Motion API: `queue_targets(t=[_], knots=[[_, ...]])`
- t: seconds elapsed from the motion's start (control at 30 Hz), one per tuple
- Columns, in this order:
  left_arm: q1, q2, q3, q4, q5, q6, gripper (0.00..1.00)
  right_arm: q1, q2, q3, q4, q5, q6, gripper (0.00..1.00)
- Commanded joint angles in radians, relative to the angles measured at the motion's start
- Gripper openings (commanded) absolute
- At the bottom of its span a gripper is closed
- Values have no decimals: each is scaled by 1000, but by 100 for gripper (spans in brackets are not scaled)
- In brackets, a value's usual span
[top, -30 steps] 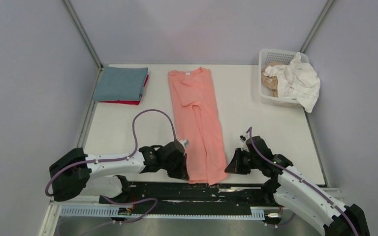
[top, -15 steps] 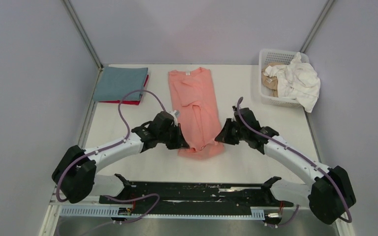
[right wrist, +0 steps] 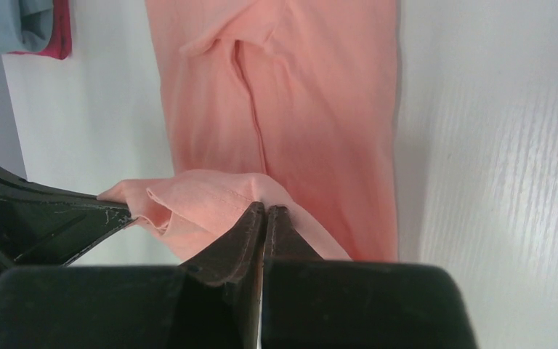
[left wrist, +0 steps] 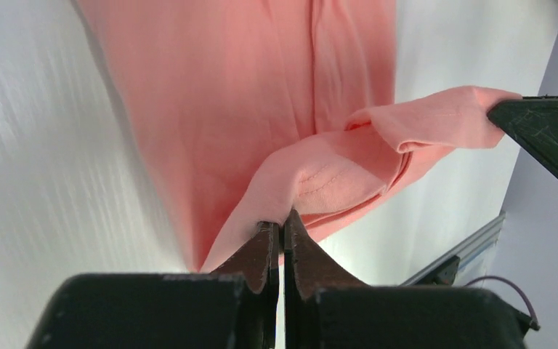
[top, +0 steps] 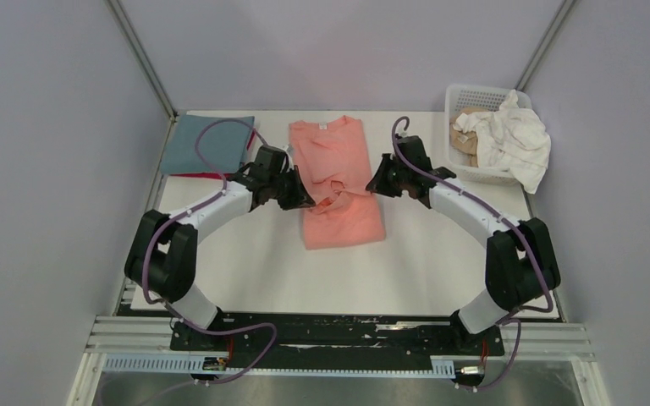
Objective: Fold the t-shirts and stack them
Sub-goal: Fold the folded rectangular tshirt in 1/3 of the way, then grab one side of the 2/3 rectangular tshirt with both arms
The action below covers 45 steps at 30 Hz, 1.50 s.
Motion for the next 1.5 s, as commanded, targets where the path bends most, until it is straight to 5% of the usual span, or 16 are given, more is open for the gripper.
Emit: queue_targets(t=[0.0,0.57,0.67,0.7,0.8,0.83,0.9,1.17,1.47], knots=[[39,67,102,-22,13,55,0,-32,87,101,61,-31,-70,0],[148,358,335,-25,44,72,8,-111,420,323,125,-117,-118,3],[156,380,386,-46,36,82,34,-125,471,376,129,-162,-120,14],[157,379,392,-51,35,86,51,-130,479,394,126,-178,-126,22],[162,330,381,-46,7,78,91,-132,449,406,126,-198,-138,60],[161,315,370,-42,0,74,98,-132,429,390,126,-194,-138,89],[161,259,324,-23,-12,60,100,-125,373,341,126,-163,-137,100],[134,11,13,48,-14,12,100,-72,137,57,125,-124,-145,100],[63,24,-166,135,30,-61,98,-73,45,-163,121,-124,-85,100]])
